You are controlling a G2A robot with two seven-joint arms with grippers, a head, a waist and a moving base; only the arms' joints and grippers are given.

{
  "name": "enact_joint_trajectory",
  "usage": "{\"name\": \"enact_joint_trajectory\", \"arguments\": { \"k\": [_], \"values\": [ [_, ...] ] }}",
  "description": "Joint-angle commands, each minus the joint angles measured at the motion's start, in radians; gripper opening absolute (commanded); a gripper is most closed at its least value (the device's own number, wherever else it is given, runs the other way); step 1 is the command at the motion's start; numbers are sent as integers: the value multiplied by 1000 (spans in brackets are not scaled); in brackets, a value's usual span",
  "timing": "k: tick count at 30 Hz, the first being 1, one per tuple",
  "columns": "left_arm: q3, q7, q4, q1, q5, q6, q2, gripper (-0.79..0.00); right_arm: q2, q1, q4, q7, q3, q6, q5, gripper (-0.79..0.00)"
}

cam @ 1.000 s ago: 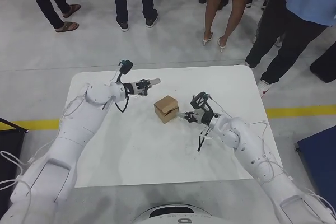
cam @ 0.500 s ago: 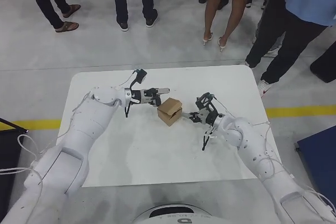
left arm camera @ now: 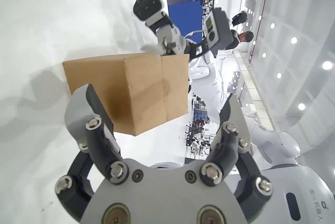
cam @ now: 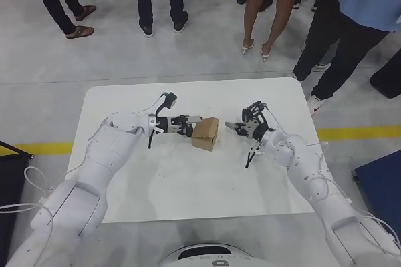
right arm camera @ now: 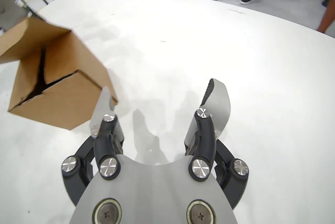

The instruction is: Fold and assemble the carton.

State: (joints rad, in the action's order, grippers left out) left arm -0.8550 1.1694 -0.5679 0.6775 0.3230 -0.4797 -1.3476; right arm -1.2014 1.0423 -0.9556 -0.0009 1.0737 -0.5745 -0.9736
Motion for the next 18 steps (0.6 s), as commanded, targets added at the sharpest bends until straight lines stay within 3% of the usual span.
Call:
{"name": "enact_joint_trajectory", "arguments": {
  "k": [1,4,7,12,18],
  "values": [
    [-5,-17,-14,10,-12,3,4,0,12,17,-26,-16,42,-117,60,-240],
    [-17,-40,-36,27,-14,0,10,0,34,51,-92,26,82,-318,124,-348],
    [-29,-69,-56,41,-10,-2,14,0,46,72,-158,104,94,-398,167,-326],
    [-40,-102,-83,61,-8,9,18,0,56,110,-281,185,93,-401,189,-305],
    [-40,-119,-105,76,-12,32,16,0,57,135,-381,254,69,-308,148,-274]
  ]
}}
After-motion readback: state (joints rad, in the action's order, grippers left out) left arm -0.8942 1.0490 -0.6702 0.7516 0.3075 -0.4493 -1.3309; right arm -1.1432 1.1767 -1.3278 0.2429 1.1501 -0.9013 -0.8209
